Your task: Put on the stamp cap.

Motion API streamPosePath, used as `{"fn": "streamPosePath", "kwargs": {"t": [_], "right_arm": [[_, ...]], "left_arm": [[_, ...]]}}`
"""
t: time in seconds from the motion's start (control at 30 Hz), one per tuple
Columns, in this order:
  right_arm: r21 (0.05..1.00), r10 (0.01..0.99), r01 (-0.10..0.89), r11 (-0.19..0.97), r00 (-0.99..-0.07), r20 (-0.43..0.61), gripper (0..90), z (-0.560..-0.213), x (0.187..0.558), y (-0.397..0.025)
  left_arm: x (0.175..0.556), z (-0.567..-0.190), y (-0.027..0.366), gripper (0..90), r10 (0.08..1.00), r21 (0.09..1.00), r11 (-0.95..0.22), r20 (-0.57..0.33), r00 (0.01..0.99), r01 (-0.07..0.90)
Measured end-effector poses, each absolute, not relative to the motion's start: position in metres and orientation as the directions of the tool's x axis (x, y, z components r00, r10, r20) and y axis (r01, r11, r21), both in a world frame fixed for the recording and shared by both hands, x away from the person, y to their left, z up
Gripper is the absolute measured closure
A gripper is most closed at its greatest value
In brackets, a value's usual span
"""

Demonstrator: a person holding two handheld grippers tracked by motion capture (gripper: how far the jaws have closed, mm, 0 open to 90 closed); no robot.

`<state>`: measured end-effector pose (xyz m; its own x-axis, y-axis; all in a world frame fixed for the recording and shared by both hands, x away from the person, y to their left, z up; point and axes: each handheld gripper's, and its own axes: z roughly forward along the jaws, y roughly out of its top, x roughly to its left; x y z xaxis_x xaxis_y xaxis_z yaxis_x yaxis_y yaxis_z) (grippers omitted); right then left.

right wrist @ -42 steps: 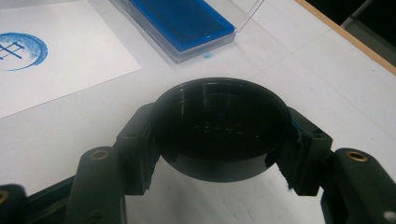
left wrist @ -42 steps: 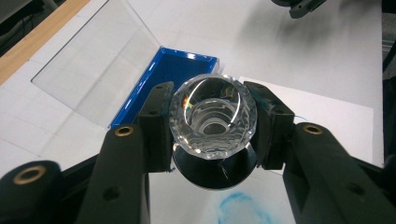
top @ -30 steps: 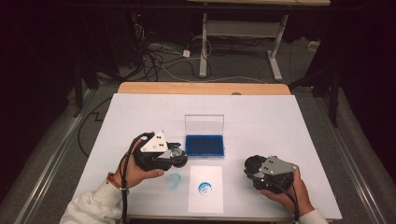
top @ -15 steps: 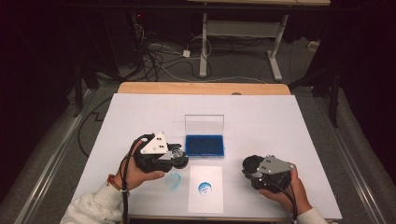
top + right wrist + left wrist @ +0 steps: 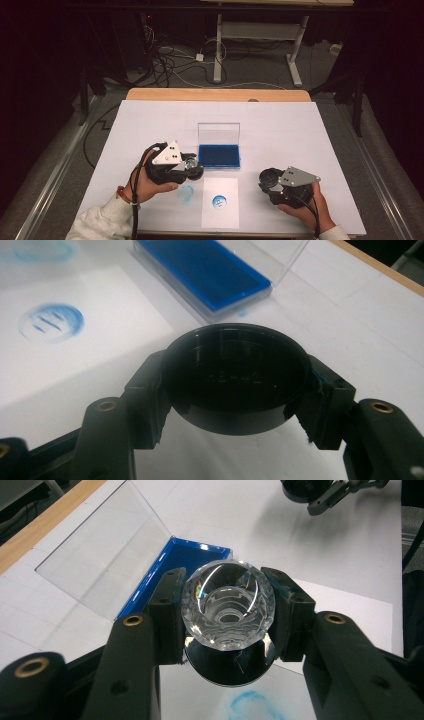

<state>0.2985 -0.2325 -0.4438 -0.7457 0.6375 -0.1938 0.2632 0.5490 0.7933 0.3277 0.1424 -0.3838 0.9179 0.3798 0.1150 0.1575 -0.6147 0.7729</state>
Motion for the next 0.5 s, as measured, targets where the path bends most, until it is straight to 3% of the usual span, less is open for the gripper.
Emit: {"fn": "streamPosePath", "kwargs": {"t": [0.5], "right_arm": [[0.792, 0.595, 0.235, 0.564, -0.780, -0.193, 39.0, -0.440, 0.300, -0.209]], "left_arm": [[0.332, -0.381, 0.141, 54.6, 0.379, 0.793, -0.590, 0.107, 0.919, 0.151]]}}
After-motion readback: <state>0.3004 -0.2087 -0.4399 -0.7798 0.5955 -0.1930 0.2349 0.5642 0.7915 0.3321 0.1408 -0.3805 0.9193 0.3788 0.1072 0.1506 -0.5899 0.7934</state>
